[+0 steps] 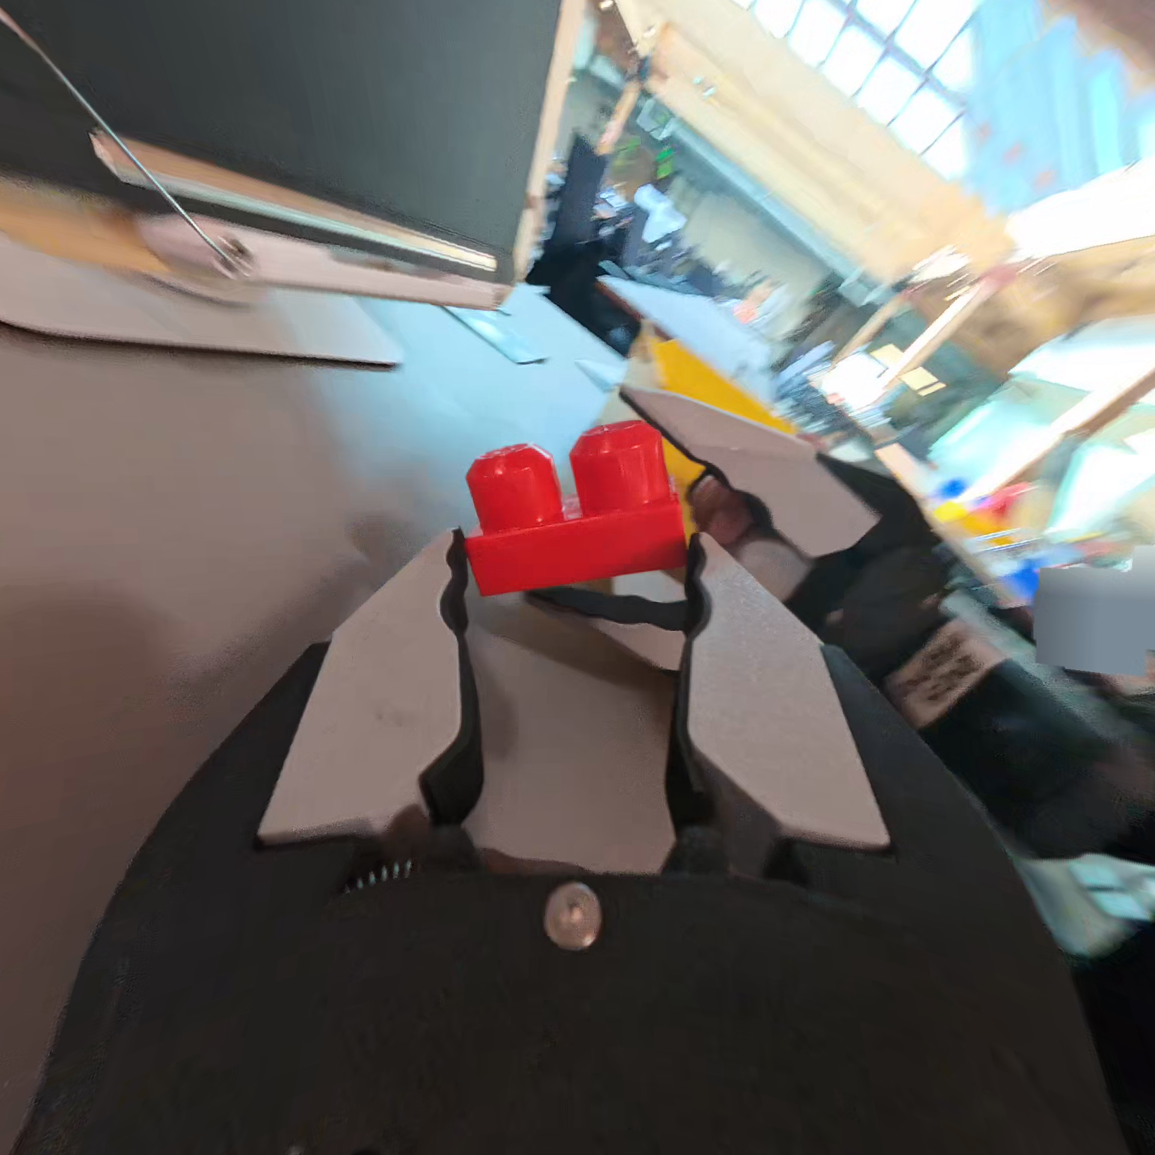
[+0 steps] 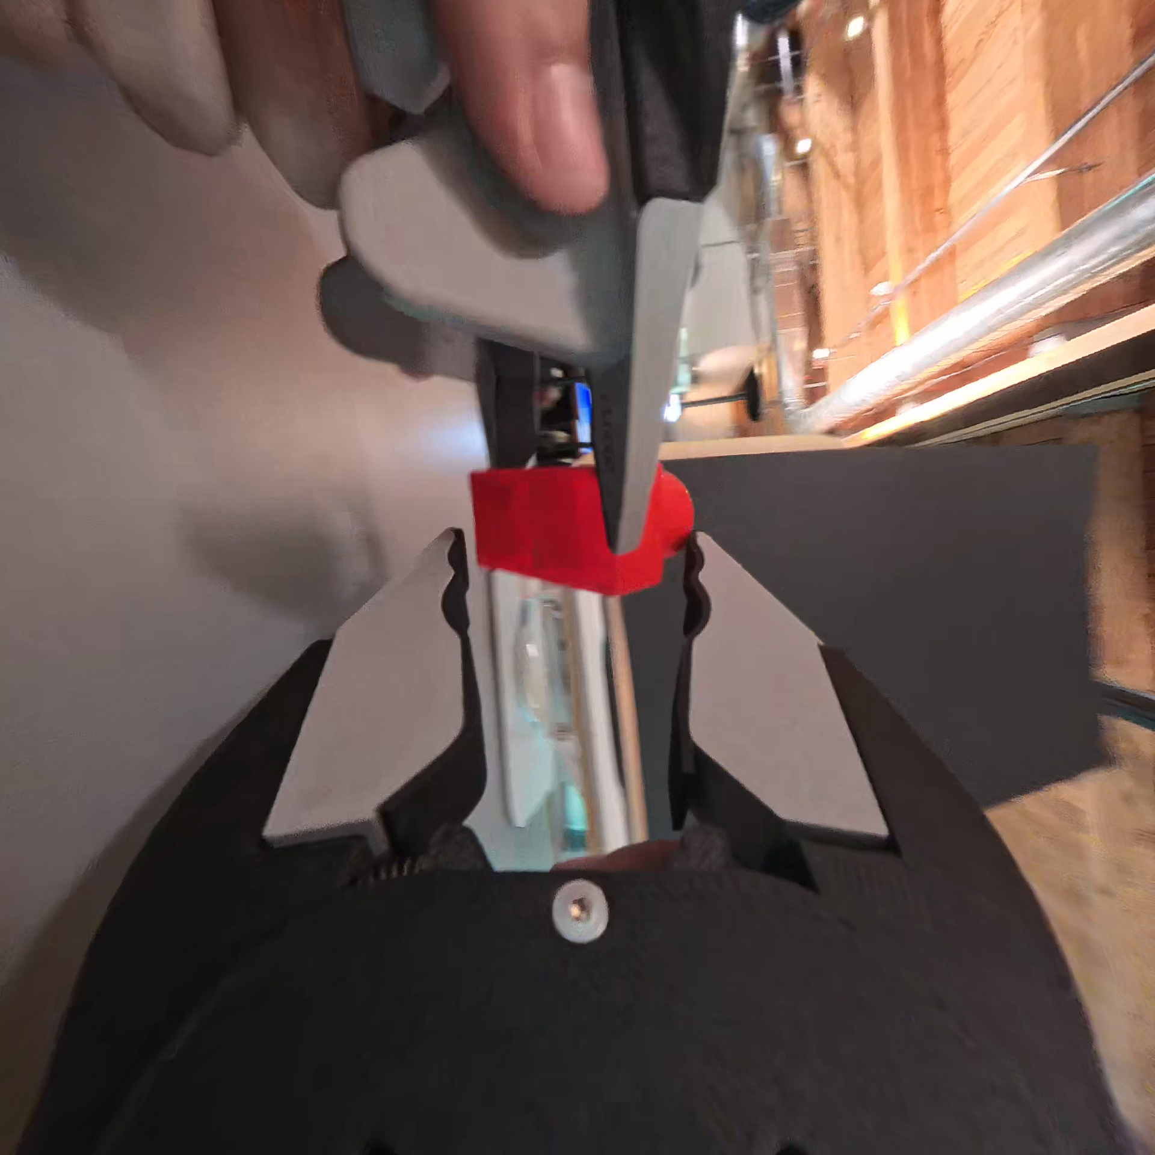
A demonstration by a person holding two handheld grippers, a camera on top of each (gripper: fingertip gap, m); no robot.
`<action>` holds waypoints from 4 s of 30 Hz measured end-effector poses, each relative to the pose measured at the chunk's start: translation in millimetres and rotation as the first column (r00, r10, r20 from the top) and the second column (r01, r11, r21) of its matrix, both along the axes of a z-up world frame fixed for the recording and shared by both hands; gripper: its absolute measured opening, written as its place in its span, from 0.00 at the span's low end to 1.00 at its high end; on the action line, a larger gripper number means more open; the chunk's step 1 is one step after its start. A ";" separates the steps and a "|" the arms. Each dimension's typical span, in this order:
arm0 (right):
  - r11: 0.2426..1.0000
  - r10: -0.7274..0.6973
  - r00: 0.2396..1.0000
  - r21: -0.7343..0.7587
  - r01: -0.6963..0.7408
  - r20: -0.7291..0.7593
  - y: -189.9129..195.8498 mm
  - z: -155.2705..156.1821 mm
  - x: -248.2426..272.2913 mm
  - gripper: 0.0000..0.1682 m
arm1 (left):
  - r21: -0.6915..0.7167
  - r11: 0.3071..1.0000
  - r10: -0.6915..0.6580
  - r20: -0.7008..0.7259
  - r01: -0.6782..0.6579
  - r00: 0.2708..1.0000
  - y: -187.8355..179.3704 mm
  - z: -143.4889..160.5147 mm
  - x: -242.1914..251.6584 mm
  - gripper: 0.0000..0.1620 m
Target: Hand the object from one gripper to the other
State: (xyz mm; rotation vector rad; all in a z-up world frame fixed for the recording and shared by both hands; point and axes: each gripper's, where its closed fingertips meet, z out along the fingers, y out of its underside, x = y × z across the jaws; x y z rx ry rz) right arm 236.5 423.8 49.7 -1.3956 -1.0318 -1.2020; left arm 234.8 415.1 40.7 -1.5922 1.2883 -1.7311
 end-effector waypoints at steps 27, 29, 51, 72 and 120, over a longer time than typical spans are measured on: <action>0.597 -0.321 -0.380 0.126 -0.793 -0.868 -50.0 26.7 -46.3 0.19 | 0.862 0.308 -0.181 0.468 -0.402 0.865 -54.2 48.8 -19.5 0.42; 0.626 -0.308 -0.365 0.102 -0.773 -0.879 -45.4 22.4 -41.6 0.19 | 0.875 0.281 -0.147 0.446 -0.395 0.883 -48.3 42.9 -15.1 0.42; 0.842 -0.453 0.060 -0.405 0.356 -0.890 -202.6 71.9 223.5 0.19 | 0.846 0.442 0.255 0.201 -0.299 0.946 23.0 -6.9 4.3 0.26; 0.974 -0.196 0.138 -0.209 -0.085 -0.971 6.4 -7.4 21.9 0.41 | 0.832 0.475 0.425 0.070 -0.288 0.903 56.7 -22.9 -1.9 0.29; 0.987 -0.101 0.227 -0.127 -0.103 -0.969 -3.3 -28.2 19.1 0.35 | 0.616 0.705 0.697 -0.509 -0.352 0.504 165.8 6.1 -337.7 0.30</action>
